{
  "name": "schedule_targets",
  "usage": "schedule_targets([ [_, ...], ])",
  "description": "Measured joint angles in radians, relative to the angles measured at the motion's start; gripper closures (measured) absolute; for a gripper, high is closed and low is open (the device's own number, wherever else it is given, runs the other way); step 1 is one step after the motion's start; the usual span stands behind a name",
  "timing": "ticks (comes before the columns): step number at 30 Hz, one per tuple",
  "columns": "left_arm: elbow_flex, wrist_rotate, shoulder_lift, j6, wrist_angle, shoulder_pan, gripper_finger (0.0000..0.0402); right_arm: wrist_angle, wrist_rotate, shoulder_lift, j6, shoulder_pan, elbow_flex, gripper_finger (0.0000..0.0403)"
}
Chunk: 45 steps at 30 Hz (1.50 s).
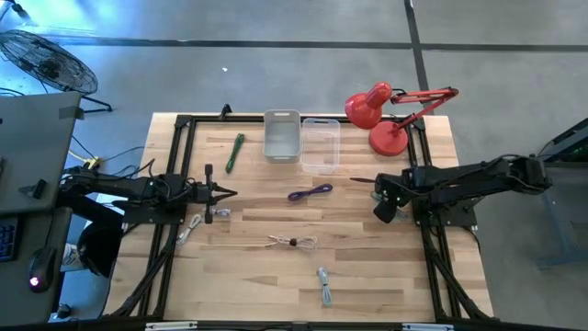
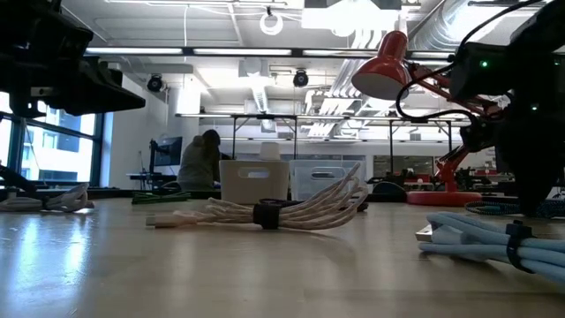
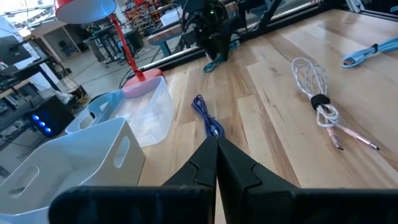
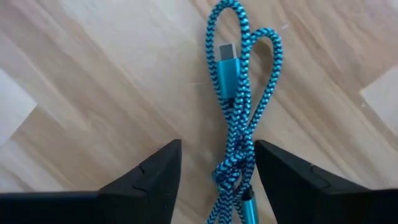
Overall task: Pick & Place USB Port
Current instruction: Put the blue patterned charger cable into the gray bin
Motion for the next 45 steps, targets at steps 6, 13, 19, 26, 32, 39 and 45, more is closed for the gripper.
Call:
schedule_targets([
  [6,0.0,0.0,0.0,0.0,0.0,0.0,0.04,-0.009,0.056,0.001,-0.011,0.0,-0.001,0.0349],
  [13,0.0,0.0,0.0,0.0,0.0,0.0,0.04,0.077,0.109,0.003,-0.008,0.0,-0.007,0.0375],
  [19,0.0,0.003,0.003,0.028,0.0,0.0,0.04,0.466,0.073,0.006,-0.054,0.016,-0.007,0.0375],
  [26,0.0,-0.024,0.008,0.169,0.004,0.0,0.04,0.787,0.022,0.005,-0.151,0.014,0.028,0.0375],
  [32,0.0,-0.172,0.008,0.244,0.022,0.0,0.04,0.788,0.016,0.005,-0.382,0.013,0.214,0.0375],
  [39,0.0,-0.264,0.008,0.178,0.029,0.0,0.04,0.674,-0.024,0.091,-0.61,-0.074,0.448,0.0376],
  [45,0.0,-0.267,0.008,0.103,0.03,0.0,0.04,0.601,-0.088,0.314,-0.704,-0.171,0.674,0.0376],
])
